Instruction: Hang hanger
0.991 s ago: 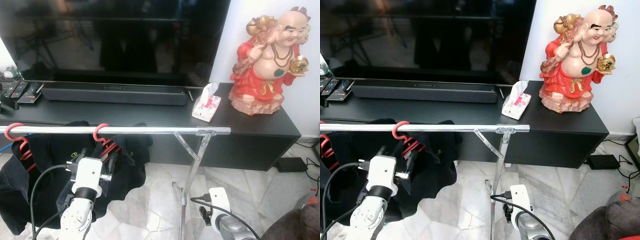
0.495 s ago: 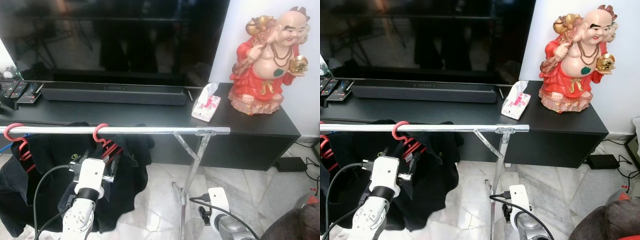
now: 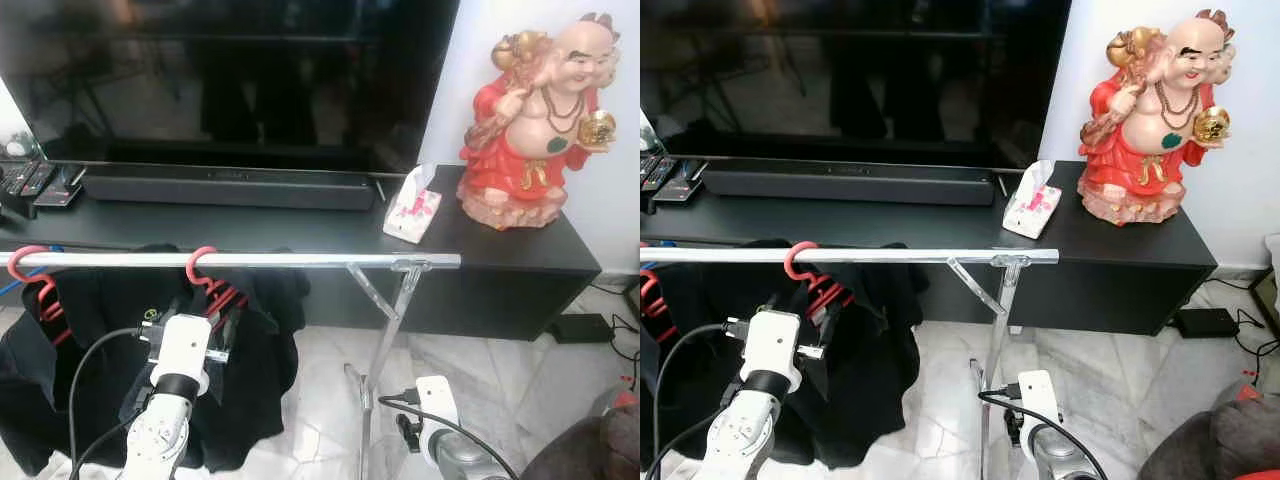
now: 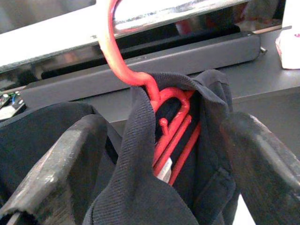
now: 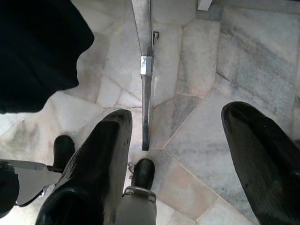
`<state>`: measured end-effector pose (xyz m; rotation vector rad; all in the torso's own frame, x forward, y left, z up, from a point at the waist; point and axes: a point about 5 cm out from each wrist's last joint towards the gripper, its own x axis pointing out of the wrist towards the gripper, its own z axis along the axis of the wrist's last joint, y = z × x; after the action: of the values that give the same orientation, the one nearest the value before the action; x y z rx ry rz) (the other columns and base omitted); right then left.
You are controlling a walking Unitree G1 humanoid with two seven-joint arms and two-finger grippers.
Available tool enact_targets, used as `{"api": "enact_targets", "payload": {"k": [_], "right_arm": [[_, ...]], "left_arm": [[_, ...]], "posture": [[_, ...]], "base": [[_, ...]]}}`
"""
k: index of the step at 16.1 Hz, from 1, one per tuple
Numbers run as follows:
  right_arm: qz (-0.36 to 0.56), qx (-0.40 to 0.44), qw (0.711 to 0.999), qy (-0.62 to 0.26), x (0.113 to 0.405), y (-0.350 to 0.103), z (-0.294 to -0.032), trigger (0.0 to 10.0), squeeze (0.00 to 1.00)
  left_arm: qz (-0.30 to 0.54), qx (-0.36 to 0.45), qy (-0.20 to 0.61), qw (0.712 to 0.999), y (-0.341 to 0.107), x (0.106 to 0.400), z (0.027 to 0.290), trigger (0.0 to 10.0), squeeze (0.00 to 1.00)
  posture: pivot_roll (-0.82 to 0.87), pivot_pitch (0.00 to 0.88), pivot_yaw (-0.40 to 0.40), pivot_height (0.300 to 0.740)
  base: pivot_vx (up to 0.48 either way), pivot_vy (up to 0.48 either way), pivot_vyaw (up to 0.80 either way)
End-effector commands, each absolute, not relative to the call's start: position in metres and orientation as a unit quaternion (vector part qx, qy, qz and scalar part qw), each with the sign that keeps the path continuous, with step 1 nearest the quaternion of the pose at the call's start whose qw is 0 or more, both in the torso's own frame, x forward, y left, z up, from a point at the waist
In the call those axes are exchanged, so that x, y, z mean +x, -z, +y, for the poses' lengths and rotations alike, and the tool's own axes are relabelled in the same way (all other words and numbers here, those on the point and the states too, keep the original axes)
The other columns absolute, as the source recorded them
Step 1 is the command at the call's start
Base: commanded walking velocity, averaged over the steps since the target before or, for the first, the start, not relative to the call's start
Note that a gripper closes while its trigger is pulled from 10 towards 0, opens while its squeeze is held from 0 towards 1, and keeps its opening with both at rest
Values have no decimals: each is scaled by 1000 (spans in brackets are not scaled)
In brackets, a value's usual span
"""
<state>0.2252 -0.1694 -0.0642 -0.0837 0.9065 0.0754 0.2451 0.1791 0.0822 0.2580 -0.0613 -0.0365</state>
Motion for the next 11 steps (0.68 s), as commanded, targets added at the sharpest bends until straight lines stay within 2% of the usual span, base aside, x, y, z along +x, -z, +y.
{"api": "enact_targets", "payload": {"k": [1, 11], "right_arm": [[438, -46, 897, -38, 225, 64, -170, 10000, 0], [436, -48, 898, -34, 229, 61, -177, 10000, 0]], "left_arm": [[-24, 135, 19, 990, -80, 246, 179, 10000, 0], [-23, 133, 23, 991, -79, 249, 176, 10000, 0]], "posture": [[-70, 0, -24, 740], [-72, 0, -25, 740]], "base": [[-262, 0, 0], [-279, 0, 0]]}}
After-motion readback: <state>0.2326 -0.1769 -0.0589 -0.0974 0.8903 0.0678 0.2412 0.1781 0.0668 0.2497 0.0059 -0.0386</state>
